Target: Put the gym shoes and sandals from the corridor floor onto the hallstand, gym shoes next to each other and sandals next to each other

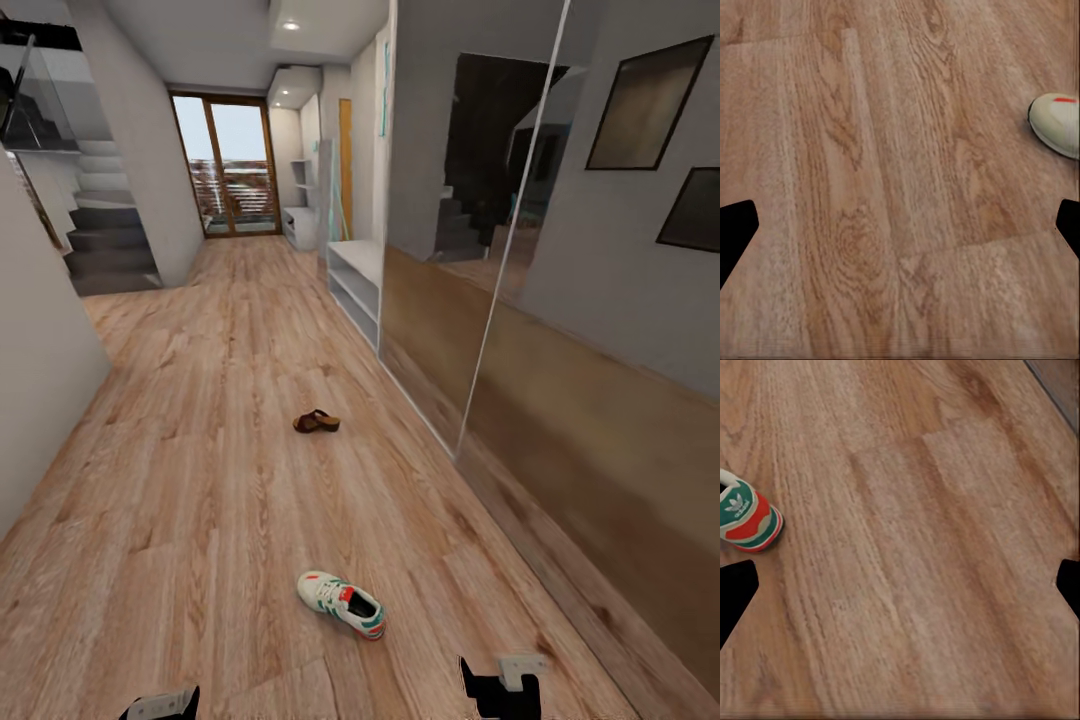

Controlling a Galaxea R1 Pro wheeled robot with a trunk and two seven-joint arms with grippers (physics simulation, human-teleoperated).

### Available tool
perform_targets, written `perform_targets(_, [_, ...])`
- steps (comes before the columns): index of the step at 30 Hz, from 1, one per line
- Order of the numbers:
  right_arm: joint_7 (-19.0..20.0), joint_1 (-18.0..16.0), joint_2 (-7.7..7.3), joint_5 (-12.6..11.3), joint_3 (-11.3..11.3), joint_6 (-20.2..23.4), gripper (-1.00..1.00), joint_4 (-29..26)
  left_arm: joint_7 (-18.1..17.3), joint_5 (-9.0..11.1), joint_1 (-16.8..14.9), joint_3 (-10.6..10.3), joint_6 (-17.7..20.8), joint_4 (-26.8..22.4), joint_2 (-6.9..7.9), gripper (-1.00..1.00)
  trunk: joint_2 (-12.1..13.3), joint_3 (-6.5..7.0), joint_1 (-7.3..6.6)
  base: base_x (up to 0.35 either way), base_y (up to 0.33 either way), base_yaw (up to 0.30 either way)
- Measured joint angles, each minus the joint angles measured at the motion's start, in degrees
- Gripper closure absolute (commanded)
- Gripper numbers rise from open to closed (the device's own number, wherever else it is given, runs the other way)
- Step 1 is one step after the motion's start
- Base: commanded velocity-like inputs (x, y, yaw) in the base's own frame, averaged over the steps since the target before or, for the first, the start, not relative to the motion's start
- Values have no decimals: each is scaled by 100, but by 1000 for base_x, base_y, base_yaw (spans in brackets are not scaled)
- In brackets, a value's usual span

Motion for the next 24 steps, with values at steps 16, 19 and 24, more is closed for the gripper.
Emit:
perform_targets(16, [0,-1,4,6,5,-1,-100,2,0,1,2,2,-3,-9,0,-100,0,0,-1,-9,-266,139])
perform_targets(19, [0,-1,3,7,4,2,-100,1,0,1,4,2,-4,-7,1,-100,0,0,-1,56,-269,264])
perform_targets(24, [0,-2,5,8,3,0,-100,4,0,1,1,2,-3,-7,1,-100,0,0,-2,108,-264,271])
